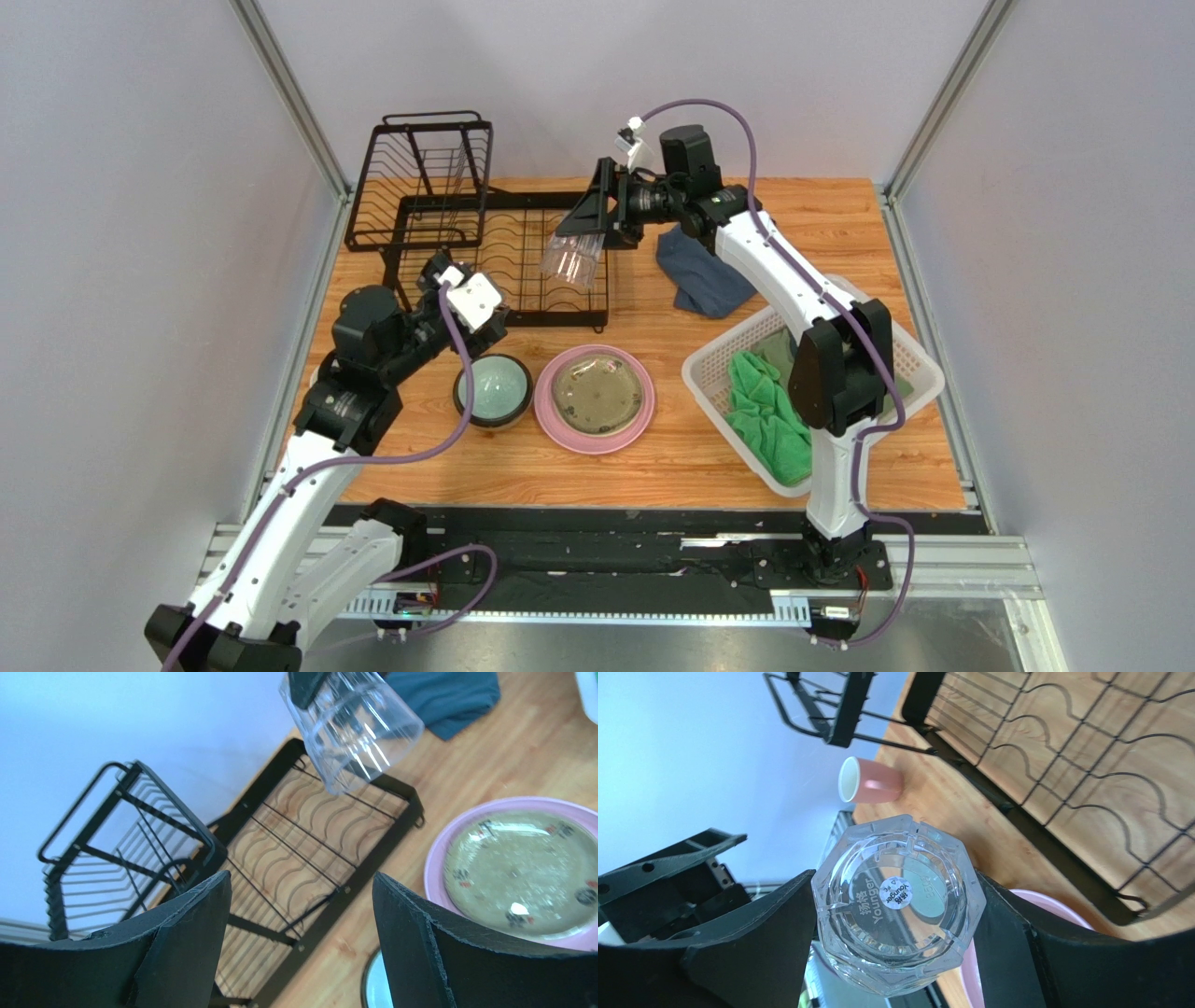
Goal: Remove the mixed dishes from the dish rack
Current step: Place the cup at the center of the board.
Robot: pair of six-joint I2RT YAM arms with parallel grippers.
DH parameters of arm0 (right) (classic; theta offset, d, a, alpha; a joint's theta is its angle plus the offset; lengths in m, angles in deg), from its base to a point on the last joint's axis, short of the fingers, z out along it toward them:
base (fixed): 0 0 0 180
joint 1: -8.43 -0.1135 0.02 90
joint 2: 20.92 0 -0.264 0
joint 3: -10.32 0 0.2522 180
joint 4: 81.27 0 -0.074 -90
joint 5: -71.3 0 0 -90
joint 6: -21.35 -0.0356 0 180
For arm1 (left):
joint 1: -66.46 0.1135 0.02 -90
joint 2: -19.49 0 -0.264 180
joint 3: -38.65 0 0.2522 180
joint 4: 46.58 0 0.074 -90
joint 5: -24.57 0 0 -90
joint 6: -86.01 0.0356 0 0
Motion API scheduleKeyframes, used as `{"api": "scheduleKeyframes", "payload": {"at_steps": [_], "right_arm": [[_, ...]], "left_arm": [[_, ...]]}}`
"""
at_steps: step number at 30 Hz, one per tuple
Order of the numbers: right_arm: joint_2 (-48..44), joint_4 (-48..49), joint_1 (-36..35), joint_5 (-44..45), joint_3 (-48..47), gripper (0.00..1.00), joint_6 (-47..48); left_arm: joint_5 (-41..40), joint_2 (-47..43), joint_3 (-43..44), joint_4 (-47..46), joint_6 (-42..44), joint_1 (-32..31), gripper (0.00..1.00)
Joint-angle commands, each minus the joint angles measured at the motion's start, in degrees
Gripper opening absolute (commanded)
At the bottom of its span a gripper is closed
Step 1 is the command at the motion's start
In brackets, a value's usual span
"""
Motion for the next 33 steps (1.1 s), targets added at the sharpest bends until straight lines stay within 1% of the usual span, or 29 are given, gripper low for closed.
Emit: {"api": "scheduleKeyframes", "payload": {"at_steps": [1,5,7,10,14,23,26,27,29,31,33], "right_arm": [[-4.2,10.4,-0.7,-7.0,1.2,0.00,-7.8],[-4.5,15.1,-0.9,-8.9,2.9,0.00,-11.0],[-4.5,15.9,-0.8,-9.8,3.1,0.00,-12.4],[-4.3,17.1,-0.8,-10.4,3.3,0.00,-13.8],[-3.8,19.1,-1.2,-11.1,3.7,0.00,-15.8],[-3.7,23.3,-2.6,-11.9,6.3,0.00,-19.9],[-3.8,27.5,-3.3,-12.8,7.3,0.00,-22.4],[-3.9,28.2,-3.5,-13.1,7.6,0.00,-22.8],[-4.2,28.8,-4.0,-13.3,7.8,0.00,-23.4],[-4.4,29.7,-4.4,-13.7,8.1,0.00,-24.0],[-4.5,30.3,-4.6,-14.0,8.7,0.00,-25.0]], "left_arm": [[-5.7,2.8,0.0,-11.4,0.1,-2.8,0.80],[-6.1,5.6,-0.4,-16.4,0.9,-4.8,0.79],[-5.7,6.0,-1.3,-18.7,1.0,-5.7,0.79],[-4.2,6.5,-2.0,-19.7,0.4,-6.6,0.79],[-4.7,7.1,-3.5,-22.5,0.0,-7.8,0.79],[-7.0,10.9,-4.2,-30.7,0.2,-9.6,0.72],[-7.5,12.4,-4.2,-33.4,0.2,-10.0,0.68],[-7.7,12.9,-4.2,-34.0,0.4,-10.1,0.63],[-7.8,13.8,-4.3,-34.9,0.8,-10.3,0.58],[-7.9,14.4,-5.0,-36.1,0.6,-10.3,0.56],[-7.7,14.5,-5.3,-36.8,0.7,-10.4,0.52]]}}
